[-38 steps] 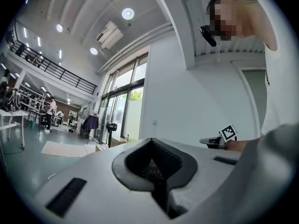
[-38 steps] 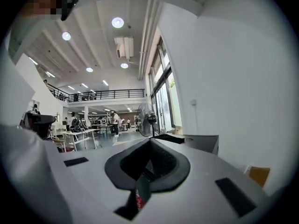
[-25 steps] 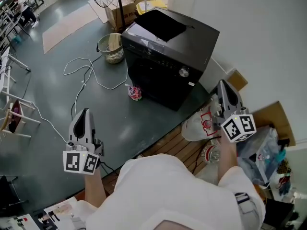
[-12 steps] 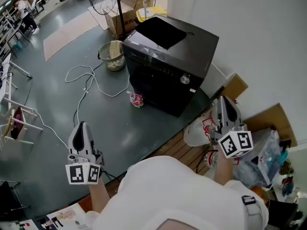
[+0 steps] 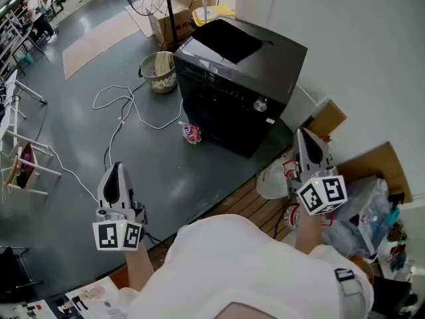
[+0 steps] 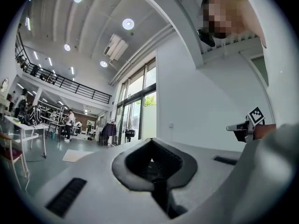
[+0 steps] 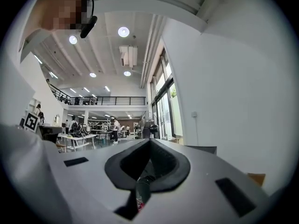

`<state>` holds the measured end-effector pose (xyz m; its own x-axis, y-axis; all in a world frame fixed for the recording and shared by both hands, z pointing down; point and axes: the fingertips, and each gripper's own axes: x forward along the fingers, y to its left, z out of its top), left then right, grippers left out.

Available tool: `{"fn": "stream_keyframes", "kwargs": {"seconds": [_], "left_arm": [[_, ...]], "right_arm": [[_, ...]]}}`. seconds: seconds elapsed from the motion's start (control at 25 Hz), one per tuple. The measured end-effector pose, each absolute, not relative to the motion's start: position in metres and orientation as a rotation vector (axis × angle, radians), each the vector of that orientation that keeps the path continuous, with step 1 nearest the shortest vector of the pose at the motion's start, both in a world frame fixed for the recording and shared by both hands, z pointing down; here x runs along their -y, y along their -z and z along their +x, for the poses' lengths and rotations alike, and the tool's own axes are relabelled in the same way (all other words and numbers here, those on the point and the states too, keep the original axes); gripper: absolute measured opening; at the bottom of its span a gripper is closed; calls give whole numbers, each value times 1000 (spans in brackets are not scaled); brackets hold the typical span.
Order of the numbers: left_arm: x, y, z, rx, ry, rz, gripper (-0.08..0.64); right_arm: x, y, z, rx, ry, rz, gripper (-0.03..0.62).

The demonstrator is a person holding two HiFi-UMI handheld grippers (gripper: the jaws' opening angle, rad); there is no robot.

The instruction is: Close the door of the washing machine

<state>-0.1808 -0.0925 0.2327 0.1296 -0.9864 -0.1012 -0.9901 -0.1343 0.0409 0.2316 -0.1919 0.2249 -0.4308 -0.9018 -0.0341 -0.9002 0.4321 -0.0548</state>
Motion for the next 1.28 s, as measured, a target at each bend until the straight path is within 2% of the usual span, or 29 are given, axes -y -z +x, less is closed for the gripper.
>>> {"fn": "stream_keyframes", "kwargs": {"seconds": [0.76, 1.28], "left_arm": [[62, -244, -164, -1961, -173, -2449, 3], [44, -256, -181, -1951, -169, -2474, 3]], "right_arm": [[138, -237, 199, -2724, -47, -1666, -3], [114, -244, 184, -2716, -67, -1712, -3]]}}
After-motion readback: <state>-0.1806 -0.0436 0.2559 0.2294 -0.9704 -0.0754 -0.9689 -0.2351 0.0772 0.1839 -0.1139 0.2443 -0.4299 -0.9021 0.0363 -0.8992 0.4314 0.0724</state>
